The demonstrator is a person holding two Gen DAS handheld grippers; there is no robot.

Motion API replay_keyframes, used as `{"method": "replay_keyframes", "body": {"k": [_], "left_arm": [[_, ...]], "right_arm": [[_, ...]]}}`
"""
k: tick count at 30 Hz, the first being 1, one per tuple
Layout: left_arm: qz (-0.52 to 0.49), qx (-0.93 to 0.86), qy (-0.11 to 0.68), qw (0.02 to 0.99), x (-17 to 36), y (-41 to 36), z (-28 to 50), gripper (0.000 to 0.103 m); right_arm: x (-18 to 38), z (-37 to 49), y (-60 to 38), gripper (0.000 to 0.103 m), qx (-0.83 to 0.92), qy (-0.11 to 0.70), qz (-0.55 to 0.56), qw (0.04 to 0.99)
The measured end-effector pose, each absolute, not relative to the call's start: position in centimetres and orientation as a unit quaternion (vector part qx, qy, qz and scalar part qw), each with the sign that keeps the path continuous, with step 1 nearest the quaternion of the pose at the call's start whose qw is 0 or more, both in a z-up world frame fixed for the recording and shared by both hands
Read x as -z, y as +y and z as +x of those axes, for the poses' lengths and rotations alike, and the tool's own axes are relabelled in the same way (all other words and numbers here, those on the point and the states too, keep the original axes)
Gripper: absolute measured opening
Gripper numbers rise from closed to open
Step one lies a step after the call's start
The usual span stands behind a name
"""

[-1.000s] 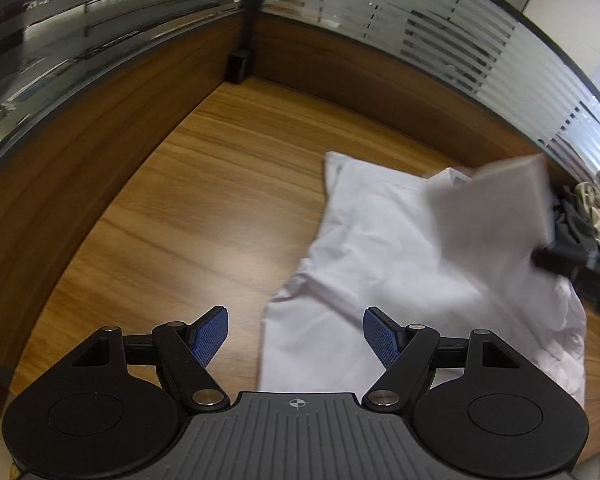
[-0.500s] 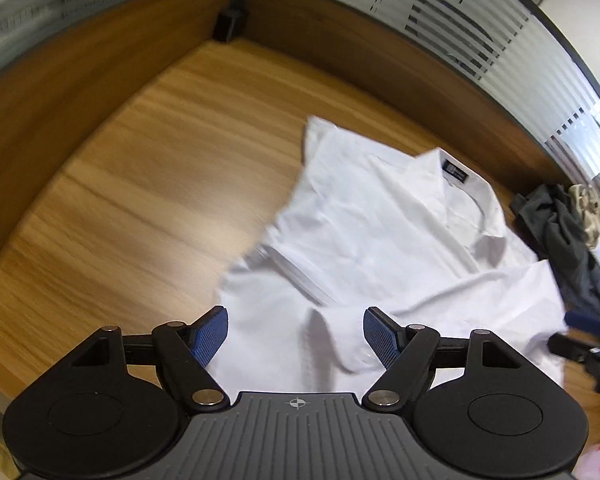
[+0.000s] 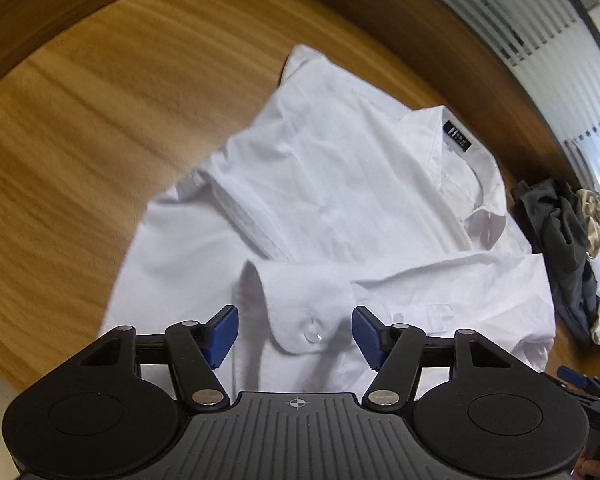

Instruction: Fold clothes

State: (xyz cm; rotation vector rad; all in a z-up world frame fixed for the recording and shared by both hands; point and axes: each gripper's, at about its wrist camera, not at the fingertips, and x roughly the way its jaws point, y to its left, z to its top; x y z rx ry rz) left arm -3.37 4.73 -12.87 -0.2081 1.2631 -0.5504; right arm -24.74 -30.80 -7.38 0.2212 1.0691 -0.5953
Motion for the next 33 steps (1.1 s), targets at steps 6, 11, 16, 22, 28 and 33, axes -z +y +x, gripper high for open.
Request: {"method": "replay_keyframes", "body": {"k": [6,11,16,22,28,33], "left_arm": [[-0.103,0.242,0.566,0.781,12.5,4.3,-3.5,0.012],[-0.069,0.235,0.508,0.826,9.3,3.4,-2.8,0.010],[-0.059,0.211,0.506,0.834,9.4,3.2,-1.2,0.010],[-0.073,0.213,0.536,0.813,10.9,4.9,-1.4,0.016],[-0.095,0.231,0.531,0.810,8.7,6.0,-2.8,0.008],[-0.076,0.226,0.542,0.806,8.4,6.3,-3.1,0.013]], "right_arm": [[9.3,-24.3,-34.0,0.076,0.300,0.490,0.126,0.809],[9.7,-23.9,-35.2,0.034,0.286,0.495,0.103,0.814],[10.7,-25.5,-35.6,0.021,0.247,0.507,0.065,0.823],[11.4,-26.1,-35.0,0.024,0.218,0.513,0.018,0.830],[10.1,-26.2,-33.7,0.028,0.189,0.494,-0.003,0.849],[9.7,-26.2,-33.6,0.032,0.193,0.504,-0.021,0.842]]}}
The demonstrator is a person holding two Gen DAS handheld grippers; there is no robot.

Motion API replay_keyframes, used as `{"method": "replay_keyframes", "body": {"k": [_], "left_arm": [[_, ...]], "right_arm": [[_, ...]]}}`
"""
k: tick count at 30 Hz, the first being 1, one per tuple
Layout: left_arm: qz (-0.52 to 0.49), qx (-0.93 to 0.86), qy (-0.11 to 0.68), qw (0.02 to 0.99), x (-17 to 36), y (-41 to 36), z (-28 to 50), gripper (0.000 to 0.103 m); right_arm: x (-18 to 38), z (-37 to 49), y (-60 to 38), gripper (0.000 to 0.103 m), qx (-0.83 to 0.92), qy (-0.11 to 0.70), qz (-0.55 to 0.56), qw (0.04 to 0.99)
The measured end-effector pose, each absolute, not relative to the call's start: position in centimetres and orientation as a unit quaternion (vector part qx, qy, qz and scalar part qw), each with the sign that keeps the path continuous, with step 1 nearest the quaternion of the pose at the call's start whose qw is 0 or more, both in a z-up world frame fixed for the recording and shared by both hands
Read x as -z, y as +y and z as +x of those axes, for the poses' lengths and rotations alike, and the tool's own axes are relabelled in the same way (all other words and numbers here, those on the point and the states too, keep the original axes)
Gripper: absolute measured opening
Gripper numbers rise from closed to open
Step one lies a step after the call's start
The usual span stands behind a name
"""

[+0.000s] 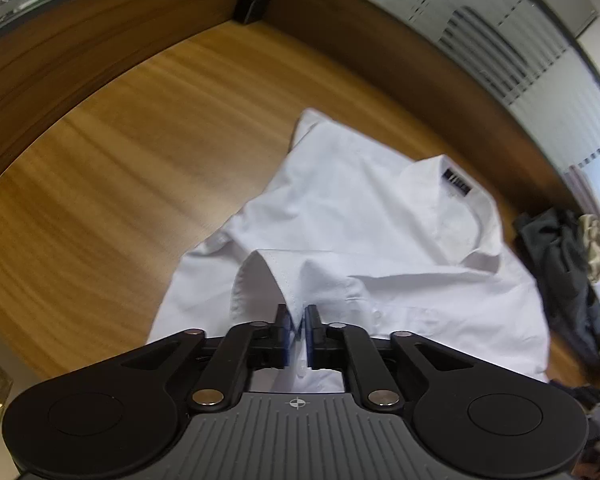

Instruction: Fold clothes

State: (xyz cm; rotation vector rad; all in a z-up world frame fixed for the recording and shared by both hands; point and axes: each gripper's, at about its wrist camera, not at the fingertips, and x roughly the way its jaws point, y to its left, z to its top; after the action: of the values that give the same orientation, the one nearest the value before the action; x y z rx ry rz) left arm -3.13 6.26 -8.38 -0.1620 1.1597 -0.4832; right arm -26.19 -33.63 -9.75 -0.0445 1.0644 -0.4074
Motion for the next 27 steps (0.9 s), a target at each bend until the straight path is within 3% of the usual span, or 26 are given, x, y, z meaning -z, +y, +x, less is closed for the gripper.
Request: {"method": "replay_keyframes", "body": {"k": [1,3,4,6,8,9,10,11,17,20,24,27], "left_arm": [[-0.081,0.221,0.550,0.802,9.0,6.5,-3.0,0.024],[-0.102,0.211,0.558,0.796,10.2,7.2,-2.7,0.041],[-0.111,0.209,0.559,0.795,10.6,7.4,-2.6,0.048],[-0.126,0.205,0.571,0.785,11.7,7.5,-2.3,0.053],[-0.132,0.206,0.580,0.777,12.5,7.3,-2.3,0.052],[-0.131,0.208,0.582,0.775,12.8,7.1,-2.4,0.041],[-0.125,0.213,0.582,0.775,12.8,6.8,-2.5,0.013],[-0.121,0.219,0.579,0.776,12.4,6.7,-2.7,0.008],[-0.130,0.224,0.602,0.755,8.2,7.3,-3.2,0.007],[-0.121,0.217,0.621,0.743,9.1,7.8,-3.4,0.008],[-0.125,0.194,0.646,0.728,12.8,8.1,-3.2,0.015],[-0.117,0.182,0.621,0.753,12.3,8.4,-3.6,0.024]], "right_arm": [[9.3,-26.3,-33.8,0.036,0.195,0.503,-0.015,0.842],[8.3,-26.3,-33.9,0.057,0.189,0.496,-0.008,0.847],[7.8,-26.3,-34.0,0.061,0.185,0.493,-0.004,0.850],[6.9,-26.1,-34.0,0.068,0.179,0.486,-0.003,0.855],[6.1,-25.7,-34.0,0.073,0.177,0.481,-0.004,0.859],[5.8,-25.4,-34.0,0.075,0.177,0.478,-0.003,0.860],[5.6,-25.1,-34.2,0.076,0.178,0.474,0.000,0.862],[5.3,-24.9,-34.2,0.080,0.181,0.472,0.003,0.863],[4.9,-24.4,-34.8,0.083,0.212,0.474,0.020,0.855],[5.1,-24.6,-34.9,0.083,0.218,0.475,0.032,0.852],[5.6,-24.2,-34.6,0.083,0.217,0.477,0.044,0.851],[5.6,-23.7,-34.2,0.083,0.211,0.477,0.043,0.852]]}}
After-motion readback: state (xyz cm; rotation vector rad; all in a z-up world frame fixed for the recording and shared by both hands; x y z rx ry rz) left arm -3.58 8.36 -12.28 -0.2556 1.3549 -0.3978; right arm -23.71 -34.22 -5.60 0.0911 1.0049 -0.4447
